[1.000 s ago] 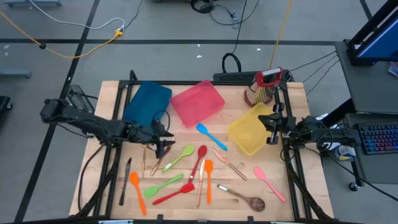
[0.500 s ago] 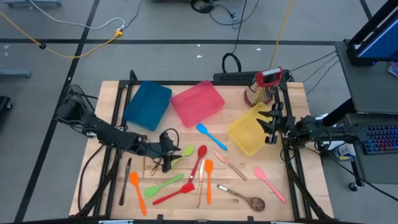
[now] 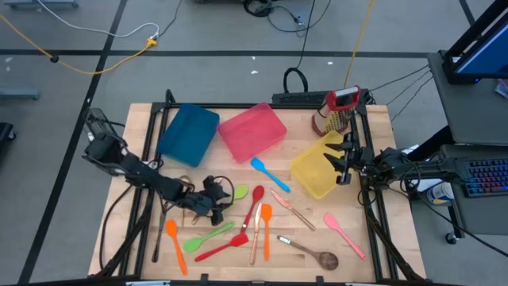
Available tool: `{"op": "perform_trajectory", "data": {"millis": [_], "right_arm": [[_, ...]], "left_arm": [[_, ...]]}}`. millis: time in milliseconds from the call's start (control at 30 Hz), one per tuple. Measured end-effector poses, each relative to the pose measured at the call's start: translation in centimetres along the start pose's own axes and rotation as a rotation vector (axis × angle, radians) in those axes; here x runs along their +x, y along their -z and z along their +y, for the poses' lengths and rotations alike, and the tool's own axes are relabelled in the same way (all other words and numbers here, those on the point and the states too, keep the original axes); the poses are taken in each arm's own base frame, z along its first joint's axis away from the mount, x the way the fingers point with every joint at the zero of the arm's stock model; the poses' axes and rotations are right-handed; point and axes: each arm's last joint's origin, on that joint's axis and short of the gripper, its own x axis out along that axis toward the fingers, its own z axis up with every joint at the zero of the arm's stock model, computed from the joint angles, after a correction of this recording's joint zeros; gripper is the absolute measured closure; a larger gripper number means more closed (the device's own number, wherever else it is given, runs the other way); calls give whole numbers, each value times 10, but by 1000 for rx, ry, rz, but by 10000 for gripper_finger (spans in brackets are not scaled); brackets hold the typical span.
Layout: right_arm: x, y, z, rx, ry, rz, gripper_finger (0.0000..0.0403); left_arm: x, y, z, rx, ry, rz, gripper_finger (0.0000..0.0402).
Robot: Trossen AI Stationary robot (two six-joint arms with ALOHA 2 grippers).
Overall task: Pick & Place Kitchen Items
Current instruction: Put the green spoon into the blue bin
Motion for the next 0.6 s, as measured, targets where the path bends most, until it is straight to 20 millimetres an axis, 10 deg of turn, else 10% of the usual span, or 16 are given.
{"op": "perform_trajectory", "data": {"millis": [600], "right_arm": [[0, 0, 0, -1, 0, 0, 259]], "left_arm": [[17, 16, 2, -30, -63, 18, 240]]}}
